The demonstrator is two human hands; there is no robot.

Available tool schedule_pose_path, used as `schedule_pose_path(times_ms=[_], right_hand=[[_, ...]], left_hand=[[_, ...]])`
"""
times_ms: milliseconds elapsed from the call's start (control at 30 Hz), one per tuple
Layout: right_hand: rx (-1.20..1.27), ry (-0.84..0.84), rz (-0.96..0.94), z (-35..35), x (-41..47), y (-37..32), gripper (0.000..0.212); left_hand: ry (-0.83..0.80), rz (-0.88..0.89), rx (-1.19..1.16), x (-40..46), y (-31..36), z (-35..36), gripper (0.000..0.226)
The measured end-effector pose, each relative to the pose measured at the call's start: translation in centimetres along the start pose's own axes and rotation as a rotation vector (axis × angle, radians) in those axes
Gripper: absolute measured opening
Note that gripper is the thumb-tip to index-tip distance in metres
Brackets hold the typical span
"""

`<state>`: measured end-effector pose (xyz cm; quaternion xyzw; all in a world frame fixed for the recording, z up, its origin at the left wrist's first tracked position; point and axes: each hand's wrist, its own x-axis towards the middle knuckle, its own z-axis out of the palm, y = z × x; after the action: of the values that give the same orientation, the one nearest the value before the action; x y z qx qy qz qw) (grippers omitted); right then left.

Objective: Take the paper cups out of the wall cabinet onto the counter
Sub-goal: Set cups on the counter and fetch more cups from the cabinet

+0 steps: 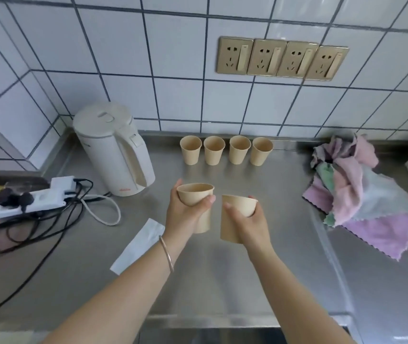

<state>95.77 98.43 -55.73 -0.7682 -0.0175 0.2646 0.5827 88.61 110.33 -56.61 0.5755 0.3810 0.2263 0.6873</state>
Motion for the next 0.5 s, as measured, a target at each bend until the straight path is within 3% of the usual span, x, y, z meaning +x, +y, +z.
schedule_pose_path(times_ms=[67,200,333,433,500], right_hand=[[-0.023,-0.064,0.015,0.4,2.5,-0.6,0.078],[-0.050,-0.224,0.023,1.2,7.6,-1.6,0.079],[-0.066,-0.271,0.020,2.7,12.3,-2.2,0.082],[-0.130,-0.287,-0.002,3.7,14.8,-2.1,0.050],[-0.149,-0.295,-0.014,4.5,16.2,-1.5,0.040]], left_hand=[[0.038,-0.036,0.013,2.4,0.0,0.6,0.104],[0.095,-0.059,0.024,7.0,-0.5,1.1,0.067],[0.145,-0.076,0.031,10.7,-1.4,1.0,0.068],[0.131,-0.079,0.085,13.2,-2.5,0.9,0.077],[0.126,-0.075,0.120,14.7,-3.2,0.9,0.076]])
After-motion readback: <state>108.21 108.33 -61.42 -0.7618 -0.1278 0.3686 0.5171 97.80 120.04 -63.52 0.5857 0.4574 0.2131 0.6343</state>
